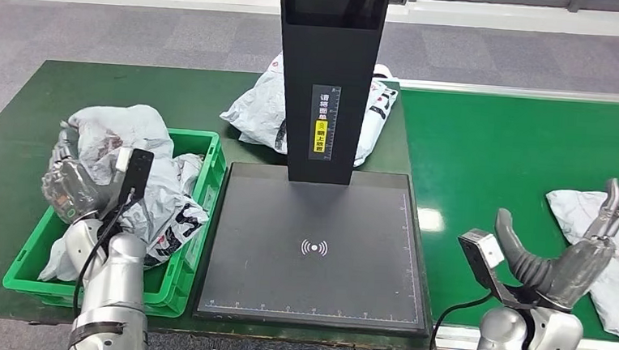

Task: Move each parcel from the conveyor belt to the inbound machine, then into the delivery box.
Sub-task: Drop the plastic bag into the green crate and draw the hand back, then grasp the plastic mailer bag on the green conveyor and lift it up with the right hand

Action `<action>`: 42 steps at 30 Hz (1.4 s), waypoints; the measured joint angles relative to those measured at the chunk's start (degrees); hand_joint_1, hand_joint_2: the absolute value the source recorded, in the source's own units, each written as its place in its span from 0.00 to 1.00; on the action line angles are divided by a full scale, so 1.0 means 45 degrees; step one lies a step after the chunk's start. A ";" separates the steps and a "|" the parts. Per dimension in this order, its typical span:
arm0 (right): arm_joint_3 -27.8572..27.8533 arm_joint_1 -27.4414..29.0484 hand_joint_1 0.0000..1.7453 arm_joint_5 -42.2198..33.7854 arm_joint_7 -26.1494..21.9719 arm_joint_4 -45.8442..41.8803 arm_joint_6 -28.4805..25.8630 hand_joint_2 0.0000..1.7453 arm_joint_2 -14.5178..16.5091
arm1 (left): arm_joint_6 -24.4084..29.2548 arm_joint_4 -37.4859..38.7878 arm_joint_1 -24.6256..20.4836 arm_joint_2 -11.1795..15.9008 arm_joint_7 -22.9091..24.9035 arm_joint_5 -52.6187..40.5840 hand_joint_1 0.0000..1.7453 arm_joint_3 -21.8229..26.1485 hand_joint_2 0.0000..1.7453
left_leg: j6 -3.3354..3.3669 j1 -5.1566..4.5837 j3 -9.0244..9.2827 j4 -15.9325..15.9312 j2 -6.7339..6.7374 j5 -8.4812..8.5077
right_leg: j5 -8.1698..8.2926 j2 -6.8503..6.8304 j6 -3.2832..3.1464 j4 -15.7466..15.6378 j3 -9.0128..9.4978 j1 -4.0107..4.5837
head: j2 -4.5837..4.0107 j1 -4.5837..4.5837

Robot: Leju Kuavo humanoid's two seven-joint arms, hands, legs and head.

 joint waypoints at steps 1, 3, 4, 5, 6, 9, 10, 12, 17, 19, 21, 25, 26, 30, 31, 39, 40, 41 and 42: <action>0.0000 0.0000 0.00 0.0019 0.0036 0.0000 0.0000 1.00 0.0000 | 0.0000 -0.0231 0.0012 -0.0001 -0.0085 0.0203 0.00 0.0059 1.00 | 0.0000 0.0000 0.0000 0.0000 -0.0002 0.0000 | 0.0000 -0.0002 0.0000 0.0000 0.0000 0.0000 | 0.0001 0.0000; 0.0000 0.0001 0.00 0.0142 0.0120 0.0000 0.0001 1.00 0.0000 | 0.0000 -0.0671 0.0038 -0.0001 -0.0325 0.0603 0.00 0.0155 1.00 | 0.0000 0.0000 -0.0002 0.0000 -0.0004 0.0000 | -0.0001 -0.0004 0.0000 0.0000 0.0000 0.0000 | 0.0001 0.0000; 0.0000 0.0001 0.00 0.0219 0.0145 0.0000 0.0000 1.00 0.0000 | 0.0000 -0.0878 0.0050 -0.0001 -0.0466 0.0799 0.00 0.0199 1.00 | 0.0000 0.0000 -0.0002 0.0000 -0.0004 0.0000 | -0.0001 -0.0004 0.0000 0.0000 -0.0001 0.0000 | 0.0000 0.0000; 0.0000 0.0002 0.00 0.0287 0.0160 0.0000 0.0000 1.00 0.0000 | 0.0000 -0.1092 0.0062 -0.0001 -0.0613 0.0989 0.00 0.0242 1.00 | 0.0000 0.0000 -0.0002 0.0000 -0.0002 -0.0001 | -0.0001 -0.0003 0.0000 0.0000 -0.0001 0.0000 | 0.0000 0.0000; 0.0000 0.0003 0.00 0.0335 0.0164 0.0000 0.0000 1.00 0.0000 | 0.0000 -0.1293 0.0069 -0.0001 -0.0736 0.1137 0.00 0.0280 1.00 | 0.0000 0.0000 -0.0002 0.0000 -0.0001 -0.0001 | -0.0001 -0.0002 0.0000 0.0000 -0.0002 0.0000 | 0.0001 0.0000; 0.0000 0.0003 0.00 0.0431 0.0186 0.0000 0.0000 1.00 0.0000 | 0.0000 -0.1854 0.0105 -0.0001 -0.1158 0.1657 0.00 0.0373 1.00 | 0.0000 0.0000 -0.0002 0.0000 -0.0003 -0.0001 | -0.0001 -0.0004 0.0000 0.0000 -0.0001 0.0000 | 0.0001 0.0000; 0.0000 0.0002 0.00 0.0468 0.0217 0.0000 0.0000 1.00 0.0000 | 0.0000 -0.2095 0.0140 -0.0002 -0.1403 0.1955 0.00 0.0393 1.00 | 0.0000 0.0000 -0.0002 0.0000 -0.0002 -0.0001 | -0.0001 -0.0003 0.0000 0.0000 -0.0001 0.0000 | 0.0001 0.0000; 0.0000 0.0002 0.00 0.0533 0.0321 0.0000 0.0000 1.00 0.0000 | 0.0000 -0.2691 0.0222 -0.0004 -0.2116 0.2902 0.00 0.0423 1.00 | 0.0000 0.0000 -0.0002 0.0000 -0.0001 -0.0001 | -0.0001 0.0000 0.0000 0.0000 -0.0001 0.0000 | 0.0001 0.0000; -0.0011 -0.0003 0.00 0.0805 0.0565 0.0006 -0.0004 1.00 0.0001 | 0.0000 -0.4051 0.0612 -0.0028 -0.4273 0.7076 0.00 0.0285 1.00 | 0.0000 -0.0002 0.0006 0.0000 0.0000 -0.0002 | -0.0004 -0.0002 -0.0001 -0.0001 -0.0004 -0.0003 | 0.0002 -0.0002; -0.0078 -0.0002 0.00 0.1036 0.0693 0.0038 -0.0001 1.00 0.0000 | -0.0001 -0.4425 0.1195 -0.0075 -0.4626 0.9633 0.00 -0.0565 1.00 | 0.0001 -0.0002 0.0002 0.0001 -0.0005 -0.0003 | -0.0006 -0.0007 0.0000 -0.0001 -0.0004 -0.0003 | 0.0000 -0.0002; -0.0168 0.0004 0.00 0.1177 0.0726 0.0089 0.0001 1.00 0.0000 | -0.0011 -0.4723 0.1696 -0.0106 -0.4656 1.1136 0.00 -0.1675 1.00 | 0.0004 0.0000 -0.0016 0.0002 -0.0022 -0.0003 | -0.0007 -0.0028 0.0002 -0.0002 -0.0002 0.0000 | -0.0001 0.0001; -0.0255 0.0009 0.00 0.1237 0.0721 0.0171 0.0001 1.00 0.0001 | -0.0019 -0.5150 0.1920 -0.0084 -0.4641 1.1253 0.00 -0.2851 1.00 | 0.0005 -0.0004 -0.0019 0.0002 -0.0029 -0.0003 | -0.0005 -0.0039 0.0003 -0.0002 0.0000 -0.0005 | -0.0001 0.0000; -0.0270 0.0010 0.00 0.1237 0.0722 0.0186 0.0001 1.00 0.0001 | -0.0019 -0.5210 0.1954 -0.0075 -0.4636 1.1248 0.00 -0.3015 1.00 | 0.0005 -0.0004 -0.0017 0.0002 -0.0027 -0.0003 | -0.0004 -0.0036 0.0003 -0.0002 0.0000 -0.0004 | -0.0001 -0.0001; -0.0379 -0.0015 0.00 0.1501 0.0643 0.0259 0.0000 1.00 0.0002 | -0.0063 -0.5310 0.2045 -0.0056 -0.4854 1.1926 0.00 -0.3580 1.00 | 0.0004 -0.0003 -0.0012 0.0003 -0.0026 -0.0001 | -0.0004 -0.0036 0.0003 -0.0002 -0.0001 -0.0002 | 0.0002 -0.0004; -0.0493 -0.0069 0.00 0.1762 0.0595 0.0333 0.0000 1.00 0.0007 | -0.0145 -0.5305 0.2119 -0.0051 -0.5001 1.2545 0.00 -0.3850 1.00 | 0.0004 -0.0003 -0.0011 0.0004 -0.0026 -0.0001 | -0.0004 -0.0036 0.0003 -0.0002 -0.0001 -0.0002 | 0.0002 -0.0005; -0.2151 -0.1002 0.00 0.5655 0.4632 0.1798 0.0004 1.00 -0.0759 | -0.4242 -0.5968 0.3486 0.0452 -0.5167 1.7782 0.00 -0.7119 1.00 | 0.0014 -0.0010 -0.0022 0.0005 -0.0070 -0.0007 | -0.0007 -0.0068 0.0008 -0.0004 0.0018 -0.0012 | 0.0001 -0.0001; -0.2147 -0.1018 0.00 0.5667 0.5041 0.1976 0.0004 1.00 -0.0980 | -0.4493 -0.6035 0.3685 0.0518 -0.5135 1.7933 0.00 -0.7342 1.00 | 0.0018 -0.0012 -0.0023 0.0006 -0.0066 -0.0010 | -0.0007 -0.0063 0.0008 -0.0004 0.0015 -0.0015 | 0.0002 0.0000; -0.2147 -0.1039 0.00 0.5672 0.5240 0.2118 0.0002 1.00 -0.1160 | -0.4626 -0.6097 0.3858 0.0570 -0.5116 1.8009 0.00 -0.7537 1.00 | 0.0023 -0.0013 -0.0023 0.0007 -0.0060 -0.0015 | -0.0007 -0.0056 0.0009 -0.0005 0.0012 -0.0015 | 0.0002 -0.0001; -0.2147 -0.1060 0.00 0.5676 0.5312 0.2224 0.0001 1.00 -0.1295 | -0.4670 -0.6140 0.3976 0.0608 -0.5106 1.8049 0.00 -0.7683 1.00 | 0.0028 -0.0013 -0.0022 0.0008 -0.0053 -0.0020 | -0.0008 -0.0049 0.0009 -0.0006 0.0008 -0.0015 | 0.0002 -0.0002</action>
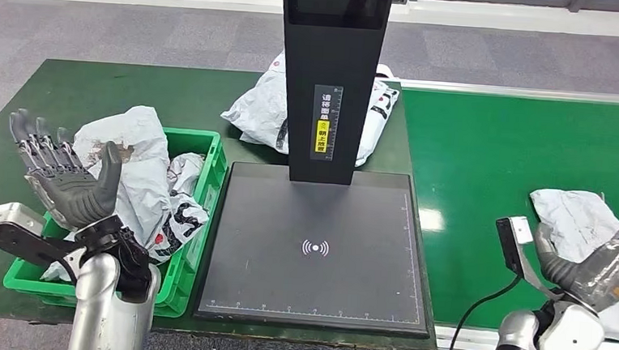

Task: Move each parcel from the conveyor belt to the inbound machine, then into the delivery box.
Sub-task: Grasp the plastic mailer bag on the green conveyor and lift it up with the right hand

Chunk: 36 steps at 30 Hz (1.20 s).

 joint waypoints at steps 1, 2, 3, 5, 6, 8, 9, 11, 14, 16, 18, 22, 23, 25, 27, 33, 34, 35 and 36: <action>0.0000 -0.0015 0.00 0.0001 0.0030 0.0092 0.0000 1.00 -0.0113 | -0.0012 -0.0038 0.0076 0.0027 0.0002 0.0020 0.00 -0.0122 1.00 | 0.0002 0.0000 0.0000 0.0001 0.0004 -0.0002 | -0.0001 0.0004 0.0001 -0.0001 -0.0002 0.0001 | 0.0000 -0.0001; 0.0000 -0.0024 0.00 0.0001 0.0046 0.0179 0.0000 1.00 -0.0193 | -0.0018 -0.0077 0.0126 0.0039 0.0005 0.0033 0.00 -0.0225 1.00 | 0.0003 0.0000 0.0000 0.0001 0.0005 -0.0004 | -0.0002 0.0004 0.0003 -0.0002 -0.0002 0.0001 | -0.0001 -0.0002; 0.0000 -0.0027 0.00 0.0001 0.0054 0.0255 0.0000 1.00 -0.0261 | -0.0020 -0.0111 0.0160 0.0049 0.0007 0.0037 0.00 -0.0303 1.00 | 0.0003 0.0001 0.0000 0.0000 0.0003 -0.0003 | -0.0003 0.0000 0.0004 -0.0002 -0.0002 0.0002 | -0.0001 -0.0002; 0.0006 -0.0028 0.00 0.0001 0.0166 0.0391 0.0000 1.00 -0.0384 | -0.0102 -0.0184 0.0277 0.0068 0.0023 0.0064 0.00 -0.0450 1.00 | 0.0002 0.0002 0.0001 -0.0002 0.0002 -0.0002 | -0.0005 -0.0006 0.0005 -0.0002 -0.0002 0.0007 | -0.0002 -0.0002; 0.0036 -0.0025 0.00 0.0001 0.0408 0.0466 0.0000 1.00 -0.0476 | -0.0292 -0.0204 0.0357 0.0084 0.0063 0.0149 0.00 -0.0518 1.00 | 0.0002 0.0004 0.0001 -0.0002 0.0001 -0.0002 | -0.0006 -0.0008 0.0004 -0.0002 -0.0002 0.0010 | -0.0001 -0.0002; 0.0191 -0.0031 0.00 0.0001 0.1189 0.0736 0.0000 1.00 -0.0777 | -0.1184 -0.0207 0.0510 0.0114 0.0198 0.0463 0.00 -0.0625 1.00 | 0.0001 0.0007 0.0000 -0.0003 0.0001 -0.0001 | -0.0006 -0.0009 0.0003 -0.0002 -0.0001 0.0014 | 0.0000 -0.0002; 0.0278 -0.0050 0.00 0.0001 0.1516 0.0958 0.0000 1.00 -0.0965 | -0.1851 -0.0190 0.0563 0.0122 0.0284 0.0663 0.00 -0.0647 1.00 | 0.0001 0.0008 -0.0001 -0.0003 0.0001 -0.0001 | -0.0006 -0.0009 0.0003 -0.0002 0.0001 0.0014 | 0.0000 -0.0001; 0.0373 -0.0130 0.00 0.0001 0.1739 0.1541 0.0000 1.00 -0.1326 | -0.3278 -0.0160 0.0719 0.0132 0.0413 0.1039 0.00 -0.0690 1.00 | 0.0002 0.0007 0.0003 -0.0002 0.0008 -0.0002 | -0.0006 0.0000 0.0004 -0.0002 0.0002 0.0010 | -0.0001 0.0000; 0.0372 -0.0267 0.00 0.0001 0.2085 0.2613 0.0002 1.00 -0.1739 | -0.4756 -0.0157 0.1225 0.0185 0.0458 0.1489 0.00 -0.0912 1.00 | 0.0006 0.0000 0.0006 -0.0001 0.0022 -0.0005 | -0.0005 0.0011 0.0007 -0.0002 0.0001 0.0000 | -0.0001 -0.0002; 0.0374 -0.0343 0.00 0.0001 0.2674 0.3349 0.0004 1.00 -0.2013 | -0.5229 -0.0167 0.1579 0.0216 0.0403 0.1625 0.00 -0.1024 1.00 | 0.0008 -0.0002 0.0000 0.0000 0.0013 -0.0006 | -0.0006 -0.0001 0.0009 -0.0002 0.0001 -0.0002 | -0.0001 0.0000; 0.0374 -0.0448 0.00 0.0000 0.3158 0.4002 0.0001 1.00 -0.2245 | -0.5438 -0.0198 0.1867 0.0236 0.0330 0.1655 0.00 -0.1068 1.00 | 0.0008 -0.0002 -0.0002 0.0000 0.0008 -0.0006 | -0.0007 -0.0007 0.0009 -0.0002 0.0001 -0.0001 | -0.0002 0.0000; 0.0374 -0.0792 0.00 -0.0001 0.3820 0.5631 0.0000 1.00 -0.2655 | -0.5658 -0.0333 0.2232 0.0255 0.0245 0.1573 0.00 -0.1148 1.00 | 0.0007 0.0001 -0.0001 -0.0002 0.0015 -0.0006 | -0.0008 -0.0002 0.0008 -0.0002 -0.0001 0.0002 | 0.0000 -0.0002; 0.0374 -0.0977 0.00 0.0000 0.4114 0.6329 0.0001 1.00 -0.2811 | -0.5707 -0.0382 0.2283 0.0255 0.0239 0.1546 0.00 -0.1155 1.00 | 0.0007 0.0001 0.0001 -0.0002 0.0017 -0.0006 | -0.0009 -0.0001 0.0008 -0.0002 -0.0001 0.0003 | -0.0001 -0.0002; 0.0375 -0.1342 0.00 0.0001 0.4726 0.7810 0.0004 1.00 -0.3148 | -0.5796 -0.0481 0.2361 0.0255 0.0238 0.1512 0.00 -0.1159 1.00 | 0.0008 0.0002 0.0001 -0.0002 0.0013 -0.0005 | -0.0008 -0.0008 0.0008 -0.0002 0.0003 0.0004 | -0.0001 0.0000; 0.0385 -0.1610 0.00 0.0004 0.5136 0.9031 0.0016 1.00 -0.3420 | -0.5847 -0.0584 0.2470 0.0255 0.0248 0.1466 0.00 -0.1159 1.00 | 0.0009 0.0001 0.0000 -0.0002 0.0003 -0.0003 | -0.0008 -0.0019 0.0008 -0.0002 0.0007 0.0003 | 0.0000 0.0001; 0.0565 -0.2071 0.00 0.0006 0.5694 1.1322 0.0390 1.00 -0.3942 | -0.5915 -0.0844 0.2713 0.0255 0.0360 0.1179 0.00 -0.1159 1.00 | 0.0008 0.0001 0.0000 -0.0002 -0.0005 -0.0002 | -0.0007 -0.0022 0.0008 -0.0002 0.0007 0.0003 | 0.0000 -0.0002; 0.0568 -0.2109 0.00 0.0006 0.5721 1.1536 0.0434 1.00 -0.3992 | -0.5919 -0.0869 0.2722 0.0255 0.0370 0.1145 0.00 -0.1159 1.00 | 0.0008 0.0001 -0.0001 -0.0002 -0.0005 -0.0002 | -0.0008 -0.0022 0.0008 -0.0002 0.0007 0.0003 | 0.0000 -0.0001; 0.0571 -0.2141 0.00 0.0006 0.5744 1.1725 0.0458 1.00 -0.4036 | -0.5919 -0.0889 0.2725 0.0255 0.0374 0.1123 0.00 -0.1159 1.00 | 0.0008 0.0001 -0.0002 -0.0002 -0.0005 -0.0002 | -0.0008 -0.0022 0.0008 -0.0002 0.0007 0.0003 | 0.0000 -0.0001; 0.0572 -0.2167 0.00 0.0006 0.5755 1.1875 0.0466 1.00 -0.4074 | -0.5919 -0.0906 0.2728 0.0255 0.0376 0.1116 0.00 -0.1159 1.00 | 0.0008 0.0001 -0.0002 -0.0002 -0.0005 -0.0002 | -0.0008 -0.0022 0.0008 -0.0002 0.0007 0.0003 | 0.0000 -0.0001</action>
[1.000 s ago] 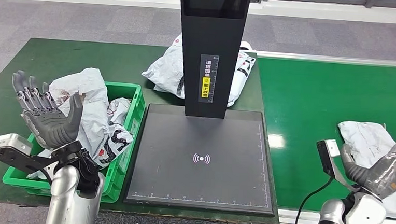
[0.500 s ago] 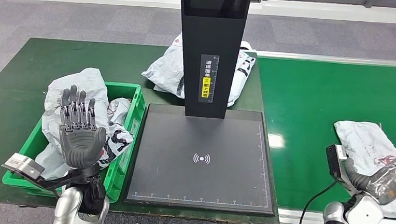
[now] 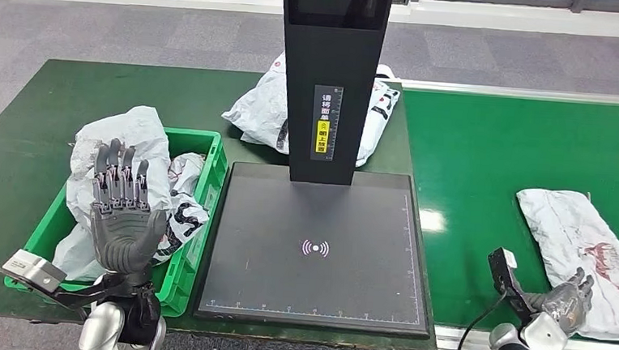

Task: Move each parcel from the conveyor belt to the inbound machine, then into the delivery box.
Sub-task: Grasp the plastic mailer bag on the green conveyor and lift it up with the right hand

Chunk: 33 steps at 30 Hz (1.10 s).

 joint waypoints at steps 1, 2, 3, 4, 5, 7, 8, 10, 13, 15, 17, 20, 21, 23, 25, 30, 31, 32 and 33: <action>0.0001 -0.0028 0.00 0.0000 0.0007 0.0121 0.0000 1.00 -0.0030 | 0.0000 -0.0015 0.0002 0.0000 0.0001 -0.0002 0.00 0.0000 1.00 | 0.0000 0.0000 0.0000 0.0000 0.0001 0.0000 | 0.0000 0.0000 0.0000 0.0000 -0.0001 0.0000 | 0.0000 0.0001; 0.0001 -0.0059 0.00 0.0000 0.0012 0.0232 0.0004 1.00 -0.0058 | 0.0000 -0.0029 0.0004 0.0000 0.0002 -0.0005 0.00 0.0000 1.00 | 0.0000 0.0000 0.0000 0.0000 0.0001 0.0000 | 0.0000 0.0001 0.0000 0.0000 -0.0001 0.0000 | 0.0000 0.0001; 0.0002 -0.0089 0.00 0.0000 0.0038 0.0334 0.0035 1.00 -0.0087 | 0.0000 -0.0040 0.0005 0.0000 0.0004 -0.0012 0.00 0.0001 1.00 | 0.0000 0.0000 0.0000 0.0000 0.0002 0.0000 | 0.0000 0.0001 0.0000 0.0000 -0.0002 0.0000 | 0.0000 0.0001; 0.0012 -0.0119 0.00 0.0000 0.0102 0.0433 0.0123 1.00 -0.0114 | 0.0000 -0.0050 0.0005 0.0000 0.0007 -0.0031 0.00 0.0003 1.00 | 0.0000 0.0000 0.0000 0.0000 0.0002 -0.0001 | 0.0000 0.0001 0.0000 0.0000 -0.0002 0.0000 | 0.0000 0.0001; 0.0039 -0.0140 0.00 0.0000 0.0206 0.0525 0.0265 1.00 -0.0145 | 0.0000 -0.0060 0.0006 0.0000 0.0012 -0.0063 0.00 0.0010 1.00 | 0.0001 0.0000 0.0000 0.0000 0.0001 -0.0001 | 0.0000 0.0001 0.0000 0.0000 -0.0002 0.0000 | 0.0000 0.0000; 0.0118 -0.0159 0.00 0.0000 0.0520 0.0679 0.0694 1.00 -0.0188 | 0.0000 -0.0072 0.0010 0.0000 0.0022 -0.0136 0.00 0.0039 1.00 | 0.0001 0.0000 0.0000 0.0000 0.0001 -0.0001 | 0.0000 0.0001 0.0001 0.0000 -0.0001 0.0000 | 0.0000 -0.0001; 0.0151 -0.0161 0.00 0.0000 0.0691 0.0747 0.0916 1.00 -0.0204 | 0.0000 -0.0075 0.0013 0.0000 0.0028 -0.0174 0.00 0.0062 1.00 | 0.0001 0.0000 0.0001 0.0000 0.0002 -0.0001 | 0.0000 0.0001 0.0001 0.0000 -0.0001 0.0000 | 0.0000 -0.0001; 0.0174 -0.0175 0.00 0.0000 0.0985 0.0844 0.1342 1.00 -0.0234 | 0.0000 -0.0077 0.0017 0.0000 0.0053 -0.0235 0.00 0.0114 1.00 | 0.0001 0.0000 0.0005 0.0001 0.0006 -0.0001 | 0.0000 0.0003 0.0000 0.0000 0.0000 0.0001 | 0.0000 -0.0001; 0.0176 -0.0219 0.00 0.0000 0.1274 0.0926 0.1693 1.00 -0.0255 | 0.0000 -0.0077 0.0022 0.0000 0.0102 -0.0378 0.00 0.0176 1.00 | 0.0001 0.0001 0.0015 0.0001 0.0010 -0.0001 | -0.0001 0.0004 0.0001 -0.0001 0.0008 0.0001 | -0.0001 -0.0001; 0.0193 -0.0239 0.00 0.0001 0.1440 0.0961 0.1683 1.00 -0.0256 | 0.0002 -0.0077 0.0029 -0.0002 0.0130 -0.0502 0.00 0.0217 1.00 | 0.0003 0.0000 0.0018 0.0003 0.0006 0.0000 | -0.0001 0.0001 0.0002 -0.0002 0.0015 0.0000 | 0.0000 -0.0001; 0.0255 -0.0241 0.00 0.0002 0.1635 0.0985 0.1413 1.00 -0.0284 | 0.0013 -0.0077 0.0037 -0.0005 0.0164 -0.0597 0.00 0.0261 1.00 | 0.0007 -0.0001 0.0018 0.0004 0.0001 0.0002 | -0.0001 -0.0002 0.0004 -0.0005 0.0019 -0.0002 | 0.0000 -0.0001; 0.0407 -0.0190 0.00 0.0001 0.1932 0.1056 0.0795 1.00 -0.0434 | 0.0062 -0.0074 0.0044 -0.0005 0.0221 -0.0679 0.00 0.0305 1.00 | 0.0013 -0.0007 0.0013 0.0007 -0.0004 0.0007 | 0.0003 -0.0003 0.0010 -0.0006 0.0019 -0.0008 | -0.0001 0.0000; 0.0458 -0.0176 0.00 0.0002 0.2031 0.1084 0.0647 1.00 -0.0504 | 0.0085 -0.0073 0.0044 -0.0005 0.0245 -0.0693 0.00 0.0310 1.00 | 0.0013 -0.0008 0.0012 0.0008 -0.0003 0.0007 | 0.0005 -0.0001 0.0012 -0.0006 0.0017 -0.0009 | -0.0001 0.0001; 0.0601 -0.0161 0.00 0.0005 0.2229 0.1135 0.0494 1.00 -0.0645 | 0.0146 -0.0070 0.0042 -0.0005 0.0285 -0.0730 0.00 0.0311 1.00 | 0.0013 -0.0009 0.0012 0.0009 0.0000 0.0006 | 0.0007 0.0008 0.0014 -0.0006 0.0014 -0.0010 | 0.0000 0.0001; 0.0776 -0.0158 0.00 0.0005 0.2389 0.1181 0.0582 1.00 -0.0753 | 0.0257 -0.0058 0.0039 -0.0005 0.0312 -0.0803 0.00 0.0311 1.00 | 0.0013 -0.0009 0.0012 0.0009 0.0003 0.0006 | 0.0007 0.0013 0.0013 -0.0006 0.0010 -0.0009 | 0.0000 0.0000; 0.1189 -0.0245 0.00 0.0005 0.2529 0.1289 0.1269 1.00 -0.0880 | 0.0537 0.0011 0.0025 -0.0005 0.0328 -0.0963 0.00 0.0311 1.00 | 0.0010 -0.0001 0.0016 0.0007 0.0014 0.0004 | 0.0006 0.0019 0.0012 -0.0006 0.0008 0.0001 | 0.0000 -0.0001; 0.1248 -0.0273 0.00 0.0005 0.2533 0.1300 0.1399 1.00 -0.0894 | 0.0574 0.0027 0.0023 -0.0005 0.0328 -0.0965 0.00 0.0311 1.00 | 0.0009 0.0000 0.0017 0.0007 0.0018 0.0004 | 0.0005 0.0022 0.0012 -0.0006 0.0008 0.0001 | 0.0000 -0.0001; 0.1307 -0.0293 0.00 0.0005 0.2545 0.1310 0.1496 1.00 -0.0905 | 0.0610 0.0042 0.0021 -0.0005 0.0328 -0.0969 0.00 0.0311 1.00 | 0.0009 0.0000 0.0018 0.0007 0.0021 0.0003 | 0.0005 0.0023 0.0012 -0.0006 0.0009 0.0001 | 0.0000 -0.0001; 0.1366 -0.0308 0.00 0.0005 0.2559 0.1320 0.1565 1.00 -0.0912 | 0.0638 0.0057 0.0019 -0.0005 0.0328 -0.0975 0.00 0.0311 1.00 | 0.0009 0.0000 0.0018 0.0007 0.0022 0.0003 | 0.0005 0.0023 0.0012 -0.0006 0.0010 0.0001 | -0.0001 0.0000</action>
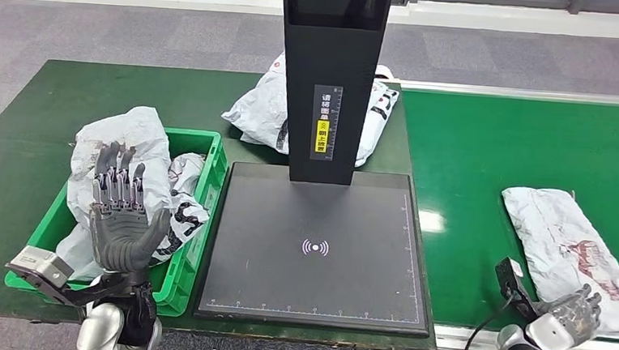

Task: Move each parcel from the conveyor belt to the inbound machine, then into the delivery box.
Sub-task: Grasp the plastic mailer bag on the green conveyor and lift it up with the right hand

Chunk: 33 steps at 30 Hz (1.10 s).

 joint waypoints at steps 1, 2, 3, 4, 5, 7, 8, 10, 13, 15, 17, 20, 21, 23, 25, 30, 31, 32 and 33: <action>0.0053 -0.0011 0.00 0.0000 0.0011 0.0012 0.0046 1.00 -0.0005 | 0.0024 0.0011 -0.0001 0.0000 0.0000 -0.0009 0.00 0.0000 1.00 | 0.0000 0.0000 0.0000 0.0000 0.0000 0.0000 | 0.0000 0.0000 0.0000 0.0000 0.0001 -0.0001 | -0.0001 0.0000; 0.0105 -0.0017 0.00 0.0000 0.0019 0.0023 0.0067 1.00 -0.0007 | 0.0040 0.0017 -0.0002 0.0000 0.0000 -0.0017 0.00 0.0000 1.00 | 0.0001 -0.0001 0.0000 0.0001 0.0000 0.0000 | 0.0001 0.0000 0.0001 0.0000 0.0002 -0.0002 | -0.0001 0.0000; 0.0158 -0.0018 0.00 0.0000 0.0022 0.0032 0.0071 1.00 -0.0008 | 0.0050 0.0021 -0.0002 0.0000 0.0000 -0.0023 0.00 0.0000 1.00 | 0.0001 -0.0001 0.0000 0.0002 0.0000 0.0001 | 0.0002 0.0000 0.0002 0.0000 0.0003 -0.0003 | -0.0001 0.0000; 0.0204 -0.0018 0.00 0.0000 0.0022 0.0036 0.0071 1.00 -0.0009 | 0.0052 0.0027 -0.0002 0.0000 0.0000 -0.0027 0.00 0.0000 1.00 | 0.0002 -0.0002 0.0000 0.0004 0.0000 0.0001 | 0.0003 0.0000 0.0004 0.0000 0.0004 -0.0004 | 0.0000 -0.0001; 0.0243 -0.0018 0.00 0.0000 0.0022 0.0040 0.0071 1.00 -0.0009 | 0.0052 0.0035 -0.0003 0.0000 0.0000 -0.0028 0.00 0.0000 1.00 | 0.0003 -0.0002 0.0000 0.0006 0.0000 0.0002 | 0.0004 0.0000 0.0006 0.0000 0.0005 -0.0004 | 0.0000 -0.0001; 0.0288 -0.0019 0.00 0.0000 0.0021 0.0046 0.0071 1.00 -0.0009 | 0.0052 0.0050 -0.0004 0.0000 0.0000 -0.0031 0.00 0.0000 1.00 | 0.0004 -0.0002 0.0000 0.0010 0.0000 0.0003 | 0.0007 -0.0001 0.0010 0.0000 0.0006 -0.0005 | 0.0000 -0.0001; 0.0301 -0.0019 0.00 0.0000 0.0019 0.0050 0.0071 1.00 -0.0009 | 0.0052 0.0053 -0.0005 0.0000 0.0000 -0.0032 0.00 0.0000 1.00 | 0.0005 -0.0002 0.0000 0.0011 -0.0001 0.0003 | 0.0008 -0.0001 0.0012 0.0000 0.0007 -0.0005 | -0.0001 -0.0001; 0.0314 -0.0021 0.00 0.0000 0.0017 0.0053 0.0071 1.00 -0.0009 | 0.0055 0.0056 -0.0005 0.0000 0.0000 -0.0045 0.00 0.0000 1.00 | 0.0005 -0.0003 -0.0001 0.0013 -0.0002 0.0004 | 0.0009 -0.0003 0.0013 0.0000 0.0009 -0.0005 | -0.0002 -0.0001; 0.0334 -0.0026 0.00 0.0000 0.0018 0.0056 0.0085 1.00 -0.0009 | 0.0074 0.0067 -0.0006 0.0000 0.0000 -0.0066 0.00 0.0000 1.00 | 0.0006 -0.0003 -0.0001 0.0013 -0.0004 0.0004 | 0.0009 -0.0005 0.0014 0.0000 0.0009 -0.0005 | -0.0001 -0.0001; 0.0346 -0.0040 0.00 0.0000 0.0017 0.0062 0.0181 1.00 -0.0009 | 0.0141 0.0085 -0.0009 0.0000 0.0002 -0.0100 0.00 0.0000 1.00 | 0.0006 -0.0003 0.0000 0.0013 -0.0004 0.0004 | 0.0009 -0.0005 0.0013 0.0000 0.0009 -0.0005 | -0.0001 -0.0001; 0.0355 -0.0061 0.50 -0.0013 -0.0076 0.0072 0.0460 1.00 -0.0009 | 0.0244 0.0106 -0.0013 0.0000 0.0004 -0.0180 0.00 0.0000 1.00 | 0.0006 -0.0002 0.0000 0.0013 -0.0004 0.0004 | 0.0009 -0.0004 0.0013 -0.0001 0.0009 -0.0004 | 0.0000 -0.0001; 0.0341 -0.0098 1.00 -0.0090 -0.0678 0.0083 0.1337 1.00 -0.0009 | 0.0351 0.0152 -0.0027 0.0000 0.0002 -0.0244 0.00 0.0000 1.00 | 0.0006 -0.0002 0.0004 0.0013 0.0003 0.0003 | 0.0009 0.0001 0.0014 -0.0003 0.0010 -0.0004 | 0.0000 -0.0001; 0.0324 -0.0123 1.00 -0.0114 -0.0919 0.0084 0.1656 1.00 -0.0009 | 0.0364 0.0182 -0.0034 0.0000 0.0001 -0.0248 0.00 0.0000 1.00 | 0.0006 -0.0002 0.0008 0.0014 0.0007 0.0003 | 0.0009 0.0005 0.0014 -0.0004 0.0012 -0.0004 | 0.0000 -0.0001; 0.0289 -0.0164 1.00 -0.0125 -0.1252 0.0085 0.2069 1.00 -0.0001 | 0.0391 0.0259 -0.0047 0.0000 -0.0001 -0.0254 0.00 0.0000 1.00 | 0.0009 -0.0002 0.0013 0.0014 0.0011 0.0002 | 0.0010 0.0009 0.0016 -0.0006 0.0017 -0.0005 | 0.0000 -0.0001; 0.0276 -0.0174 1.00 -0.0096 -0.1383 0.0087 0.2153 1.00 0.0022 | 0.0457 0.0326 -0.0053 0.0000 -0.0004 -0.0276 0.00 0.0005 1.00 | 0.0012 -0.0003 0.0011 0.0015 0.0009 0.0004 | 0.0013 0.0005 0.0021 -0.0007 0.0021 -0.0006 | 0.0000 -0.0001; 0.0216 -0.0200 1.00 -0.0035 -0.1573 0.0089 0.2100 1.00 0.0074 | 0.0736 0.0395 -0.0058 0.0000 0.0000 -0.0469 0.00 0.0026 1.00 | 0.0014 -0.0003 0.0012 0.0016 0.0010 0.0008 | 0.0022 0.0008 0.0026 -0.0007 0.0022 -0.0005 | 0.0000 -0.0001; 0.0205 -0.0218 1.00 -0.0024 -0.1644 0.0089 0.2108 1.00 0.0089 | 0.0779 0.0396 -0.0058 0.0000 0.0002 -0.0499 0.00 0.0028 1.00 | 0.0014 -0.0002 0.0012 0.0016 0.0011 0.0008 | 0.0022 0.0010 0.0026 -0.0007 0.0022 -0.0003 | -0.0001 -0.0001; 0.0200 -0.0240 1.00 -0.0016 -0.1730 0.0089 0.2113 1.00 0.0107 | 0.0805 0.0396 -0.0058 0.0000 0.0004 -0.0519 0.00 0.0029 1.00 | 0.0013 -0.0001 0.0012 0.0016 0.0012 0.0008 | 0.0022 0.0011 0.0025 -0.0007 0.0021 -0.0001 | -0.0001 -0.0001; 0.0198 -0.0262 1.00 -0.0010 -0.1828 0.0087 0.2113 1.00 0.0130 | 0.0825 0.0396 -0.0058 0.0000 0.0005 -0.0533 0.00 0.0030 1.00 | 0.0012 0.0001 0.0012 0.0015 0.0011 0.0007 | 0.0021 0.0011 0.0025 -0.0006 0.0021 0.0002 | 0.0000 -0.0001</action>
